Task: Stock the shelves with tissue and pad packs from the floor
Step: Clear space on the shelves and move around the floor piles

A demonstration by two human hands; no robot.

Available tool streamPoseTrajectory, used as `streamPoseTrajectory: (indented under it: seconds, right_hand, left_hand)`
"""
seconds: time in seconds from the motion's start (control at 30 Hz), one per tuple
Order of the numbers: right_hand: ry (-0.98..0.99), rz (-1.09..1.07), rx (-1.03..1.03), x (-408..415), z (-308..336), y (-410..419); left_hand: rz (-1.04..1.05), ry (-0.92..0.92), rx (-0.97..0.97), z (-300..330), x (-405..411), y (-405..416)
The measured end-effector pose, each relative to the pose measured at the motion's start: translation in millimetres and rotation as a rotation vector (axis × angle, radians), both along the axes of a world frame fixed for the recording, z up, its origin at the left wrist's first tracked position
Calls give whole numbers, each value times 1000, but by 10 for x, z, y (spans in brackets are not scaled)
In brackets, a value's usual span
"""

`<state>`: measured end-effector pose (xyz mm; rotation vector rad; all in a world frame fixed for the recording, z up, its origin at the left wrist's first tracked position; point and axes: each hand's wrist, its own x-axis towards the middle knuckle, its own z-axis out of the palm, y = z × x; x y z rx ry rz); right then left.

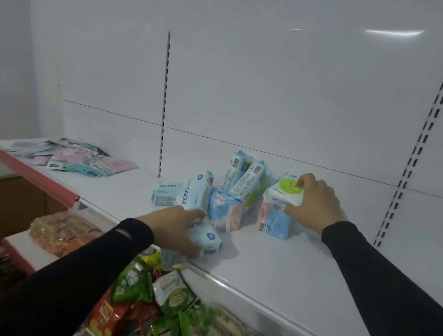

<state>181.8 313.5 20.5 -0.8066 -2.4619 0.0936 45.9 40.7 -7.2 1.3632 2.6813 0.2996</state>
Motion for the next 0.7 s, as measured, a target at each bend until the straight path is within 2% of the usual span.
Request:
streamPoseTrajectory:
  seconds: [0.2, 0.37, 0.5, 0.7]
  right_hand:
    - [267, -16, 133, 875, -98, -571]
    - [264, -186, 220, 2020, -376, -1077]
    - [176, -447, 263, 3234, -625, -1523]
    - [100, -878, 49, 5226, -1072, -2417]
  left_hand:
    - [-245, 132, 282, 34, 195, -152]
    - [-531, 78, 380, -93, 720, 130]
    - [-755, 2, 384, -224, 1622, 358]
    - [-1158, 15, 312, -574, 3366, 637]
